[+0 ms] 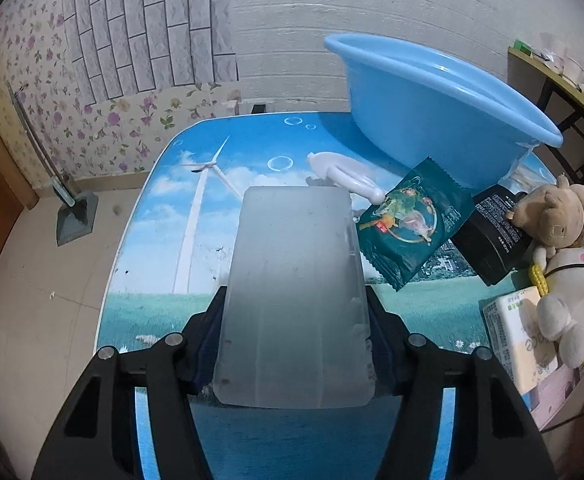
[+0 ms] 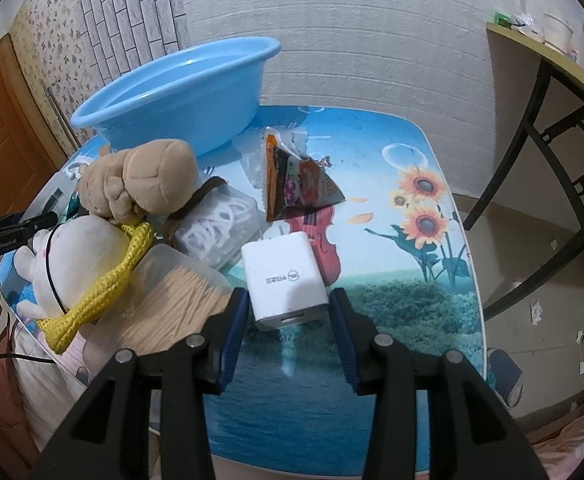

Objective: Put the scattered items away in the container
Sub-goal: 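Close left tool on the grey box while right tool closes on the white charger, then lift and carry the grey box and white charger over the blue basin with both tools, then open left tool over the basin while right tool releases the charger into it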

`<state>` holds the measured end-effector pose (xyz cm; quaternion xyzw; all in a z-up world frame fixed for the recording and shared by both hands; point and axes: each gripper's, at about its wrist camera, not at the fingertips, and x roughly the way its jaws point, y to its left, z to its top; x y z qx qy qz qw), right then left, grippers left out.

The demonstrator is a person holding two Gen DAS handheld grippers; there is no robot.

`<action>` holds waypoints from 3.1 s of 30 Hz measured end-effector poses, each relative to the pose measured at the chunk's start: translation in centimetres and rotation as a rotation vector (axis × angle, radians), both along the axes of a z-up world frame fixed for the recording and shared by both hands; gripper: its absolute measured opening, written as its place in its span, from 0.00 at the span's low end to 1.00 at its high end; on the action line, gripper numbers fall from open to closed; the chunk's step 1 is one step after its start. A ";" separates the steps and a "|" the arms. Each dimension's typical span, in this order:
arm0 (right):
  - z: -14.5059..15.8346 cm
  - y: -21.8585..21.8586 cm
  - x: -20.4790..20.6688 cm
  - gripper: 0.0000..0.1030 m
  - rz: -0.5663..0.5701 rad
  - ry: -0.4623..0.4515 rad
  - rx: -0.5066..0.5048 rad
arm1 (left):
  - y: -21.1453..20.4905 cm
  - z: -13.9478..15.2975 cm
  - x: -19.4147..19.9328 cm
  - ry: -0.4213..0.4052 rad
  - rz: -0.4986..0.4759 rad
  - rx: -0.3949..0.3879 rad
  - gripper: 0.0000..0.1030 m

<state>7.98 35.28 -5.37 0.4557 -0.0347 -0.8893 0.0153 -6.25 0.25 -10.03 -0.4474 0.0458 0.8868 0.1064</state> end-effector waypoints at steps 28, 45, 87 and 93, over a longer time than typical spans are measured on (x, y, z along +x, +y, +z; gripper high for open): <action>8.5 -1.1 1.0 0.36 0.046 0.217 -0.052 | 3.6 11.3 2.6 0.212 -0.072 0.063 0.59; 14.8 -5.4 -6.0 0.36 0.212 0.315 -0.111 | 9.7 13.4 -3.0 0.234 -0.168 0.109 0.59; 7.4 -6.9 -12.5 0.37 0.258 0.110 -0.104 | 13.1 8.6 -5.3 0.106 -0.249 0.043 0.62; 8.0 -6.7 -11.5 0.37 0.248 0.118 -0.101 | 12.7 8.8 -3.9 0.103 -0.241 0.042 0.62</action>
